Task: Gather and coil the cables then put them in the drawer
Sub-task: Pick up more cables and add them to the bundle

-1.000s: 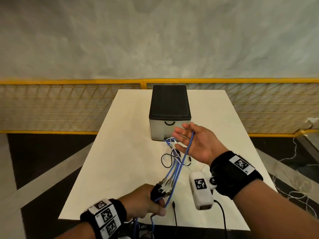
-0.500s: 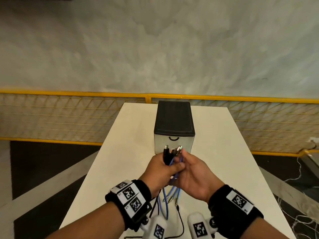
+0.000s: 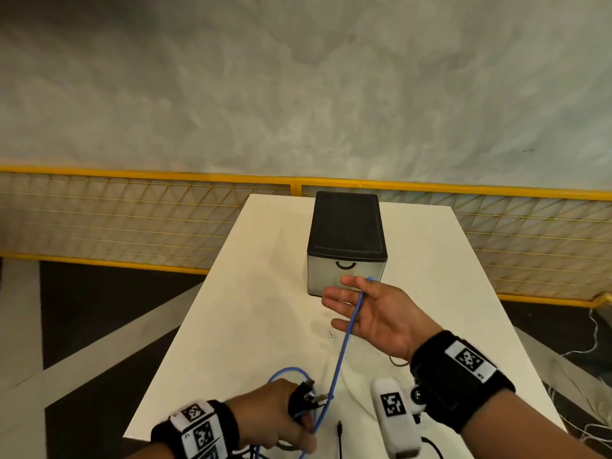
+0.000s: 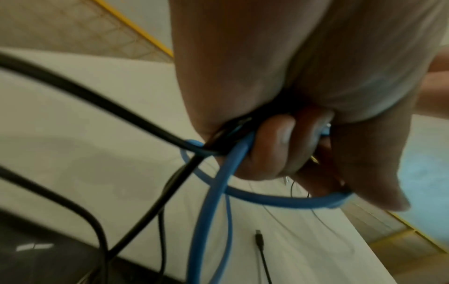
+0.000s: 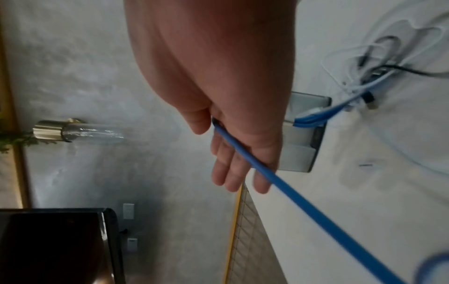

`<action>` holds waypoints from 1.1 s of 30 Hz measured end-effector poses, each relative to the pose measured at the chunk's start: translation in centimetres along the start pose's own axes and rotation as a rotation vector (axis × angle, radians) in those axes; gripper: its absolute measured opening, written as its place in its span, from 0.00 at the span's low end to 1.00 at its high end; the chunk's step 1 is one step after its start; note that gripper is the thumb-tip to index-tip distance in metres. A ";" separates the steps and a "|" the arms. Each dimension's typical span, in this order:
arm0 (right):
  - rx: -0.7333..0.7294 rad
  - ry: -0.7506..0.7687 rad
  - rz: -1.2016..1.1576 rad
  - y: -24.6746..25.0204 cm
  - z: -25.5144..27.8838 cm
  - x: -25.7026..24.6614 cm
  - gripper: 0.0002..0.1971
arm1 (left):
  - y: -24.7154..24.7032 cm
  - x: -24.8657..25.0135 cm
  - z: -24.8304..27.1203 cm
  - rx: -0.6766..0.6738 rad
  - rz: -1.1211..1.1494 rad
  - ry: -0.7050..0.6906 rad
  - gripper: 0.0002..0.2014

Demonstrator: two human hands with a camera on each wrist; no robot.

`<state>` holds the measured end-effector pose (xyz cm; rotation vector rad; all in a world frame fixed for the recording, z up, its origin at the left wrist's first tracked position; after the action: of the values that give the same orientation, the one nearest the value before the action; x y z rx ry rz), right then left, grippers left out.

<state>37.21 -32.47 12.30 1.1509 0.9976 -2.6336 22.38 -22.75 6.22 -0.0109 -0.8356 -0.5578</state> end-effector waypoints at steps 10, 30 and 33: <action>-0.105 -0.035 0.128 -1.6 0.3 1.9 0.24 | 5.5 10.6 -1.3 0.485 0.516 -0.466 0.04; 0.098 -0.061 0.200 2.8 0.7 1.6 0.07 | 4.1 -0.1 -1.1 0.392 0.671 -0.184 0.14; 0.098 -0.051 0.139 3.4 1.4 2.5 0.02 | 5.8 1.3 -0.9 0.493 0.762 -0.231 0.14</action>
<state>35.68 -35.61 9.46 1.1227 0.7592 -2.6124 26.44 -18.54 7.75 0.0571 -1.0934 0.3787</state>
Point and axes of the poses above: each hand's wrist, its own z-axis away from the middle knuckle, its own y-axis out of the back of the hand, x = y × z, the point moved 8 cm from there along -z, towards the middle knuckle, and after that the axes turned 2 degrees about -z, right-handed, at the moved point
